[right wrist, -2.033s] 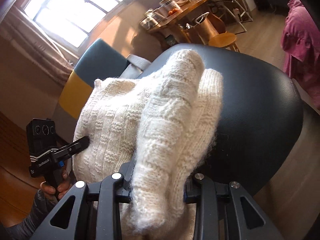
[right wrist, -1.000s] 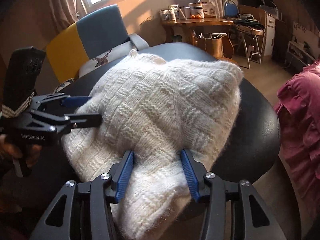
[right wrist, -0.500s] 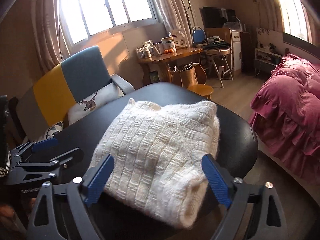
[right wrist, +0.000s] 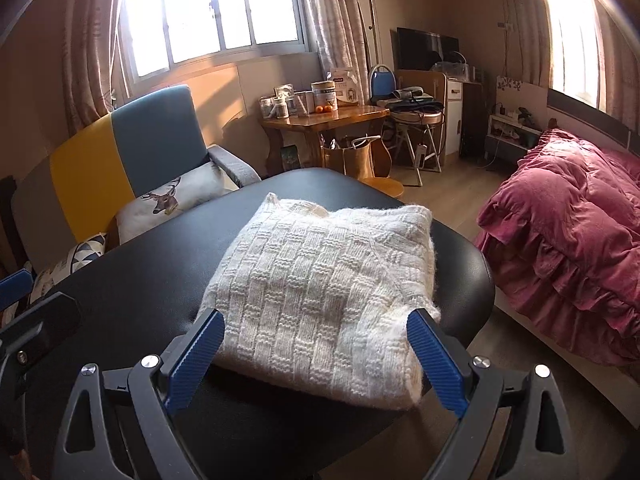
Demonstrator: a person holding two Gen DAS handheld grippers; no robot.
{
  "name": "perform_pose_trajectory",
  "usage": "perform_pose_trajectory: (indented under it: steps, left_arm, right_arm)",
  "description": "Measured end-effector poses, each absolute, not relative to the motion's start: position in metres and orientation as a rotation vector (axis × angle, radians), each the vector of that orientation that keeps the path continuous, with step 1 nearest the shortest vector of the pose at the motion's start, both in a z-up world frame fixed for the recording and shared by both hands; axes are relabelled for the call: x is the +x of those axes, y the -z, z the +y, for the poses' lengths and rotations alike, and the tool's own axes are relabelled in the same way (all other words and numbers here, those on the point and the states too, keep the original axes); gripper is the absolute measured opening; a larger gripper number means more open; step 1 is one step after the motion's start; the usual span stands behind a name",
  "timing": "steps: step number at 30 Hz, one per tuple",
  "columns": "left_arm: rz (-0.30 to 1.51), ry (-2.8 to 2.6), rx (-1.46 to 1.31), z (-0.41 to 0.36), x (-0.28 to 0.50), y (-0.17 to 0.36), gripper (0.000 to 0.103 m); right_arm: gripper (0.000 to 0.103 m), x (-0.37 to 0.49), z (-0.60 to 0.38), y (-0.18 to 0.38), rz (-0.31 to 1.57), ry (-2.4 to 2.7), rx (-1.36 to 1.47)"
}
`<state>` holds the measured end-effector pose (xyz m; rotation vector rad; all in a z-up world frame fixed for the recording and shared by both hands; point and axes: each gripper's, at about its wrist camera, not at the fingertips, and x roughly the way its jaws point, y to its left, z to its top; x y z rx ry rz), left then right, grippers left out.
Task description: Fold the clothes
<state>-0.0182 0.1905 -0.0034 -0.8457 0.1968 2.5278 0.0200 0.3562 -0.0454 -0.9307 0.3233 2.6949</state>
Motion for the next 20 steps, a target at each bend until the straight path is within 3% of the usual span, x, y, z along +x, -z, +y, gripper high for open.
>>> perform_pose_trajectory:
  steps: [20]
  left_arm:
    - [0.114, -2.541, -0.915, 0.184, -0.033, 0.008, 0.097]
  right_arm:
    - [0.095, 0.006, 0.350, 0.057, 0.243, -2.698, -1.021]
